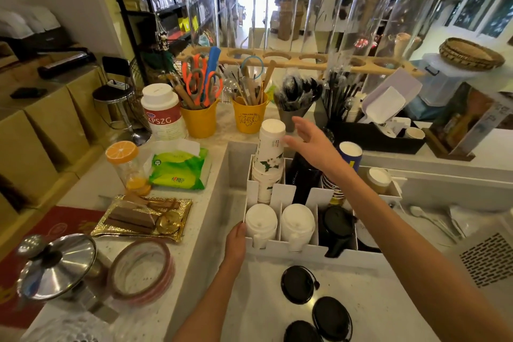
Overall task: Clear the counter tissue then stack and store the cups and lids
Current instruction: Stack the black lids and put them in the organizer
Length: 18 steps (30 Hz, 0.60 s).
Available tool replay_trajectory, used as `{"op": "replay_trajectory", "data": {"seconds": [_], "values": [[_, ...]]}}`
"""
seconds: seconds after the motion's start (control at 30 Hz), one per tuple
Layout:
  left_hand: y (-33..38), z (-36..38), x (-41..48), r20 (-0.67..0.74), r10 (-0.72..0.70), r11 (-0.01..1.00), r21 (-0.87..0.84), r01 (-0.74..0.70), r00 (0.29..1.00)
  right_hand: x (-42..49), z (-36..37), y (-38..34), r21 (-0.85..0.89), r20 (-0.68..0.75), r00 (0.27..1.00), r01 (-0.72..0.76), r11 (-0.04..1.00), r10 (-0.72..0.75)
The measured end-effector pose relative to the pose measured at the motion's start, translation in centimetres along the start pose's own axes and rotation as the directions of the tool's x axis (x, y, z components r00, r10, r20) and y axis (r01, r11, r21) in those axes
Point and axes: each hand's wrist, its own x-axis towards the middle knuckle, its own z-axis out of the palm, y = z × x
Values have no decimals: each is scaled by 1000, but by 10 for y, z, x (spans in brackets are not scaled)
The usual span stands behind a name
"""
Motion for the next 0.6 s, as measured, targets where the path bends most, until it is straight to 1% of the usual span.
{"op": "replay_trajectory", "data": {"seconds": [0.1,0.17,0.2,0.27,0.33,0.4,0.47,0.53,0.57,0.6], "values": [[-1,0,-13,36,47,999,12,-47,998,-35,-7,-1,-173,-125,980,134,976,-157],[-4,1,-24,70,110,993,35,-113,991,-65,-2,15,-257,-143,969,161,953,-202],[-6,3,-29,76,142,988,46,-145,987,-81,4,29,-293,-133,972,149,944,-194],[-12,5,-43,58,204,975,79,-209,977,-119,19,63,-346,-82,991,73,935,-108],[-26,9,-60,31,244,960,136,-246,969,-161,37,102,-362,-4,1000,-31,932,31],[-52,14,-82,63,215,935,275,-224,975,-205,53,140,-386,71,987,-107,916,145],[-79,19,-108,214,135,861,458,-221,968,-245,66,169,-455,146,955,-168,875,259],[-102,24,-129,405,55,721,616,-317,913,-279,77,189,-515,202,913,-208,832,353],[-111,26,-137,469,16,644,671,-368,883,-293,82,196,-528,229,889,-229,818,397],[-118,27,-144,499,-9,573,712,-405,866,-304,87,202,-539,262,864,-240,808,431]]}}
